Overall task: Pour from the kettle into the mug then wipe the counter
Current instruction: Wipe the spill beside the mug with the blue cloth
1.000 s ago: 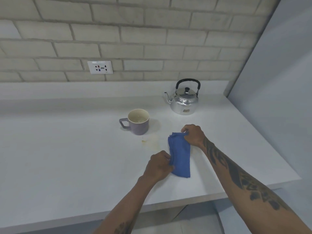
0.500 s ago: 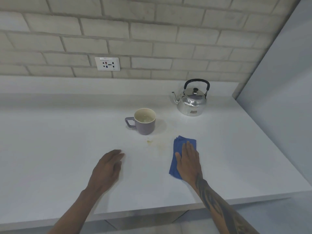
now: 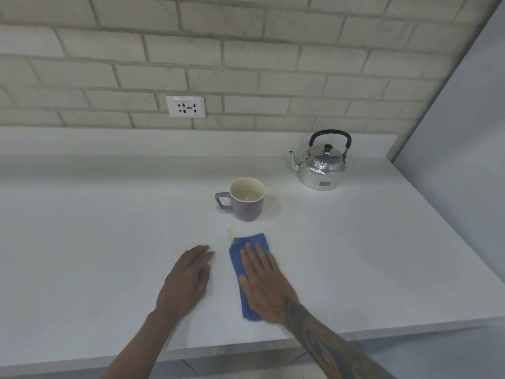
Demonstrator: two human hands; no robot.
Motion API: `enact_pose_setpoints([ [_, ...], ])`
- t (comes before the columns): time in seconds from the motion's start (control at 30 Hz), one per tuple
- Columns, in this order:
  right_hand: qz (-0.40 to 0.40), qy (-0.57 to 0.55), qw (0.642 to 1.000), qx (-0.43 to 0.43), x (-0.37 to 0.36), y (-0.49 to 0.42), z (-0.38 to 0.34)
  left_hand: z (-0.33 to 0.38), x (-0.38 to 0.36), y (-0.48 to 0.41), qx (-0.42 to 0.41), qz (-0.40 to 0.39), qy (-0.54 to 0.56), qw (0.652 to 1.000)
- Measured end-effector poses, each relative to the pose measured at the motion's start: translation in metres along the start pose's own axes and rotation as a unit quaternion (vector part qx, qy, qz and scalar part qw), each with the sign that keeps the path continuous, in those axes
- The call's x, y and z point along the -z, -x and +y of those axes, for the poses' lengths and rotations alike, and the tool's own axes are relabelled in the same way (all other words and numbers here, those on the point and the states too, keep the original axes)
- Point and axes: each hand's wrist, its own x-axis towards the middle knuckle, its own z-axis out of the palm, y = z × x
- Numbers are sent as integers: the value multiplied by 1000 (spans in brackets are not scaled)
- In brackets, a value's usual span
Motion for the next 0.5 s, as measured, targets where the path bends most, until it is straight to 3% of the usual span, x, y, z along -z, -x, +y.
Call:
enact_pose_setpoints([
  [0.1, 8, -5, 1000, 3, 3, 36, 34, 2, 1, 1, 0, 10, -6, 1000],
  [0.23, 7, -26, 992, -121, 14, 9, 65, 5, 2, 3, 9, 15, -6, 1000],
  [0.33, 6, -16, 985, -173, 19, -31, 36, 3, 2, 3, 3, 8, -14, 1000],
  [0.4, 6, -21, 987, -159, 15, -45, 8, 2, 1, 3, 1, 3, -12, 1000],
  [0.5, 10, -17, 998, -66, 6, -40, -18, 2, 1, 3, -3, 0, -8, 1000],
])
